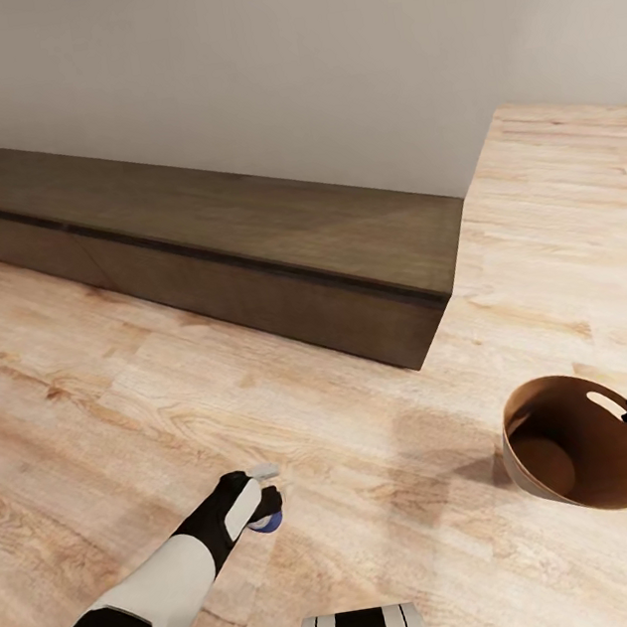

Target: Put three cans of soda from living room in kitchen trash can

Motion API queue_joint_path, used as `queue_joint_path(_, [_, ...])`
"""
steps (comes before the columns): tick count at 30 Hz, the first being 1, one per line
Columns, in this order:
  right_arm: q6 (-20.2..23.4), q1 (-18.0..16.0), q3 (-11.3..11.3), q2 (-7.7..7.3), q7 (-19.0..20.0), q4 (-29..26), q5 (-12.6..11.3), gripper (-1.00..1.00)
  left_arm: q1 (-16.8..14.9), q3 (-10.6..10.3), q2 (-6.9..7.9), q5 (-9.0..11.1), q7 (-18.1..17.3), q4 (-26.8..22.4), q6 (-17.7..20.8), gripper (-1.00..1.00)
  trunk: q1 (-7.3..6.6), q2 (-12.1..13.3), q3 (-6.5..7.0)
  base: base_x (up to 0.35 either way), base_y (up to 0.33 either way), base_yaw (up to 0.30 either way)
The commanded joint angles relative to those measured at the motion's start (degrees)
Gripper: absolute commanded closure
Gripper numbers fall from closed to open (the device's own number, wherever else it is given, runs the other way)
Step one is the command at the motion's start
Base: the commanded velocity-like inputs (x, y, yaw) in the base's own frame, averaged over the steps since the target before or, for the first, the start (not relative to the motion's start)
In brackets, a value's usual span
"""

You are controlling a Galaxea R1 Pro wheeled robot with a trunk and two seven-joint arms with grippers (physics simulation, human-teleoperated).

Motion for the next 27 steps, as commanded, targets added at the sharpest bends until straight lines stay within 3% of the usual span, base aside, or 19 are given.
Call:
queue_joint_path(1, [0.20,-0.03,-0.01,0.00,0.23,0.00,-0.95,1.00,0.01,0.03,0.13,-0.01,-0.70,0.06,-0.21,1.00,0.00,0.00,0.00,0.000,0.000,0.000])
queue_joint_path(13, [0.20,0.01,0.00,0.00,0.23,0.00,-0.87,1.00,0.73,0.05,0.11,-0.13,-1.49,-0.22,-0.44,1.00,0.00,0.00,0.00,0.000,0.000,0.000])
queue_joint_path(27, [0.20,-0.21,0.53,0.82,0.18,1.04,-0.60,1.00,0.89,0.48,-0.40,0.07,-1.12,-1.49,0.32,1.00,-0.37,0.18,3.10,0.000,0.000,0.000])
